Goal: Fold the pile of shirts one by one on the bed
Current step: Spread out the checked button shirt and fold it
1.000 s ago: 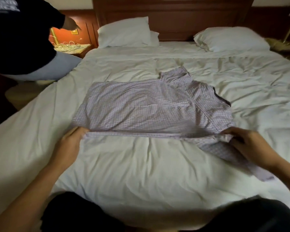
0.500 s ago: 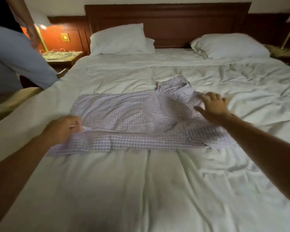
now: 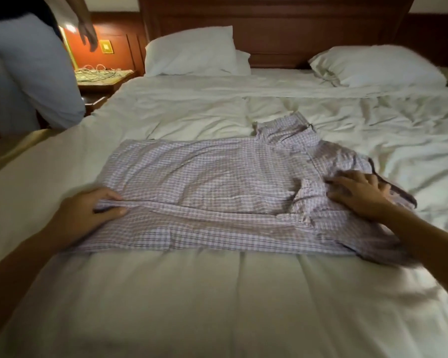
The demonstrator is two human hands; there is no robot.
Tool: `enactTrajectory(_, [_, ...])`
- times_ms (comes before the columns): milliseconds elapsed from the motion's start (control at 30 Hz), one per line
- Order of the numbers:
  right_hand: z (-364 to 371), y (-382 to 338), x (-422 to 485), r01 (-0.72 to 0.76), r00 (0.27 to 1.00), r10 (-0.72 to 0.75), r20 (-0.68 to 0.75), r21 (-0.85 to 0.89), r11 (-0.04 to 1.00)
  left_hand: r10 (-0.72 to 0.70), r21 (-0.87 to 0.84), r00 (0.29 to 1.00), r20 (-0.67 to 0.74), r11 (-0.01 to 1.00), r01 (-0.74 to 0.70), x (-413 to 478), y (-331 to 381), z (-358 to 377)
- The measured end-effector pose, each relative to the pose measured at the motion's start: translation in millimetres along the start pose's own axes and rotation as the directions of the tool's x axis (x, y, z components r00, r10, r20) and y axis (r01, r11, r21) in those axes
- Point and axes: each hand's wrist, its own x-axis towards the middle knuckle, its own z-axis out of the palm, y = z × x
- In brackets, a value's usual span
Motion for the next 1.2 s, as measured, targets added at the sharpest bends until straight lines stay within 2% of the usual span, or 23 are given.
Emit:
enactTrajectory(133, [-3,-10,12,0.132,0.99,-0.131,-0.043,0.0,0.991,0.172,0.131,0.985,0.026,0.976,-0.174,9,20,6])
enactTrajectory(233, [-12,-20,24,0.126,0.975,-0.113,-0.192,0.058,0.99,0.214,0.121,0.977,0.005,0.969,-0.213,16,29,11])
enactTrajectory(367, [-26,-37,46,0.048,0.941,-0.032,-0.337,0.041,0.998,0.003,0.18,0.996,-0.091,0.983,0.014,22,24,13])
enactTrajectory(467, [-28,-49,52,-0.038,0.972,0.021,-0.236,-0.066,0.997,-0.118,0.311,0.991,-0.069,0.941,0.134,26,19,22])
enactTrajectory(567, [-21,-63,38,-0.061,0.995,0.059,-0.081,-0.023,0.998,-0.162,0.262,0.983,-0.081,0.949,0.178,24,17,30])
enactTrajectory(633, [-15,-66,15,0.009,0.999,-0.008,-0.031,0.019,1.0,-0.064,0.237,0.996,-0.057,0.968,0.076,16,20,30])
enactTrajectory(700, [-12,-57,-21,0.164,0.986,-0.163,-0.03,0.057,0.985,0.103,0.215,0.994,0.02,0.971,-0.105,5,26,27])
enactTrajectory(767, [-11,-40,-60,0.357,0.933,-0.354,-0.066,0.037,0.933,0.235,0.174,0.963,0.13,0.951,-0.255,-7,34,22])
enactTrajectory(833, [-10,-20,-88,0.467,0.878,-0.47,-0.089,-0.058,0.883,0.281,0.108,0.932,0.229,0.944,-0.312,-19,41,17])
enactTrajectory(933, [-16,1,-112,0.435,0.891,-0.448,-0.08,-0.138,0.89,0.312,0.006,0.89,0.334,0.943,-0.332,-35,49,5])
enactTrajectory(1000, [-23,13,-117,0.376,0.916,-0.396,-0.067,-0.204,0.904,0.317,0.003,0.873,0.37,0.94,-0.342,-42,47,-4])
enactTrajectory(1100, [-39,22,-117,0.314,0.94,-0.337,-0.059,-0.245,0.917,0.262,0.136,0.88,0.397,0.931,-0.339,-44,37,-16])
enactTrajectory(1200, [-43,16,-117,0.414,0.88,-0.466,-0.095,-0.329,0.849,0.199,0.271,0.873,0.446,0.899,-0.344,-41,35,-18])
